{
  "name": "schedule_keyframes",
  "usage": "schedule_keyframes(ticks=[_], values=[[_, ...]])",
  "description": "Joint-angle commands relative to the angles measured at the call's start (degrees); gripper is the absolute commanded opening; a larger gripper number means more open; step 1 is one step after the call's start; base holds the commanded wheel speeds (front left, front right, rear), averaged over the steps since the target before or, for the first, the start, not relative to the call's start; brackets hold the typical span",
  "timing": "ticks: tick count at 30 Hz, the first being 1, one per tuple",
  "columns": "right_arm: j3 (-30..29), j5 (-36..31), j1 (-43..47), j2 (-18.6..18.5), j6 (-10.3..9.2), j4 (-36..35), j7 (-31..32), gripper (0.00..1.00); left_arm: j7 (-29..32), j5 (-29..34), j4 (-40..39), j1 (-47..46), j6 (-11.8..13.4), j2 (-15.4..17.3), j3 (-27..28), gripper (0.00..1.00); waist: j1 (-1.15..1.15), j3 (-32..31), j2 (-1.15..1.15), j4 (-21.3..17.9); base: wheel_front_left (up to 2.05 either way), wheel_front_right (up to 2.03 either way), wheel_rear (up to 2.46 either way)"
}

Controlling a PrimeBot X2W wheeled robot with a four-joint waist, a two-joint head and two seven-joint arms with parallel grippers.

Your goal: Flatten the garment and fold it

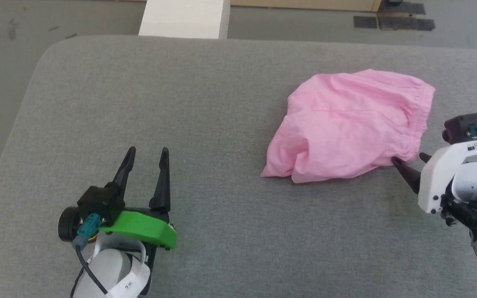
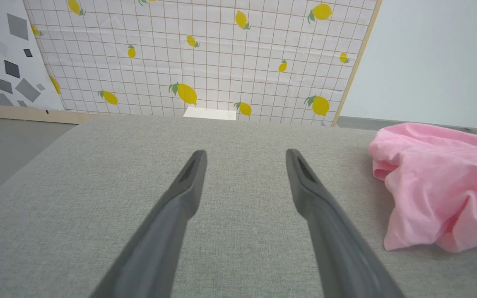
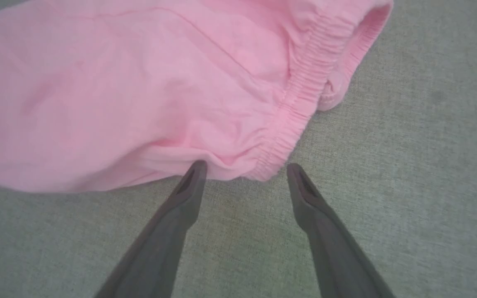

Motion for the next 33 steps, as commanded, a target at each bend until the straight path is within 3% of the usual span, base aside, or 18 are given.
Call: schedule_keyframes(ticks=[1, 6, 7, 8, 9, 15, 22, 28, 33], values=[[0.44, 0.44, -1.11, 0.11, -0.08, 0.91, 0.36, 1.00, -0.07, 0.71, 0.17, -0.91, -0.18, -0.09, -0.01, 1.00, 0.00, 1.49, 0.43, 1.32, 0.00, 0.00, 0.00], [1.73, 1.98, -3.22, 0.29, -0.08, 4.26, 0.66, 1.00, -0.19, 0.74, 0.72, -1.51, -0.31, -0.37, -0.03, 1.00, 0.00, 2.18, 0.43, 1.90, 0.00, 0.00, 0.00], [1.97, 2.10, -3.44, 0.26, -0.08, 4.68, 0.51, 0.86, -0.20, 0.76, 0.80, -1.56, -0.32, -0.41, -0.02, 1.00, 0.00, 2.20, 0.43, 1.94, 0.00, 0.00, 0.00], [2.19, 2.70, -3.63, 0.41, -0.08, 5.10, 0.26, 0.39, -0.22, 0.78, 0.90, -1.59, -0.33, -0.46, -0.01, 1.00, 0.00, 2.18, 0.43, 1.98, 0.00, 0.00, 0.00], [2.41, 3.07, -3.76, 0.41, -0.08, 5.42, 0.11, 0.00, -0.23, 0.80, 0.97, -1.59, -0.32, -0.48, 0.02, 1.00, 0.00, 2.16, 0.43, 1.99, 0.00, 0.00, 0.00], [4.06, 3.75, -3.76, -0.94, -0.08, 5.19, -2.13, 0.00, -0.29, 0.86, 1.56, -1.27, -0.21, -0.46, 0.34, 1.00, 0.00, 0.67, 0.43, 1.45, 0.00, 0.00, 0.00], [1.79, 1.51, -0.30, -3.15, -0.08, -2.71, -3.33, 0.00, -0.32, 0.83, 1.83, 0.21, 0.19, -0.08, 0.87, 1.00, 0.00, -2.85, 0.43, -0.63, 0.00, 0.00, 0.00], [-6.11, -2.17, 8.61, -4.28, -0.08, -13.26, 2.01, 0.00, -0.32, 0.68, 1.70, 1.73, 0.58, 0.27, 0.95, 1.00, 0.00, -4.95, 0.43, -2.54, 0.00, 0.00, 0.00], [-16.32, -5.07, 17.70, -1.72, -0.08, -20.63, 6.85, 0.00, -0.08, 0.44, 1.53, 2.78, 0.87, 0.68, 0.93, 1.00, 0.00, -5.78, 0.43, -3.75, 0.00, 0.00, 0.00]])
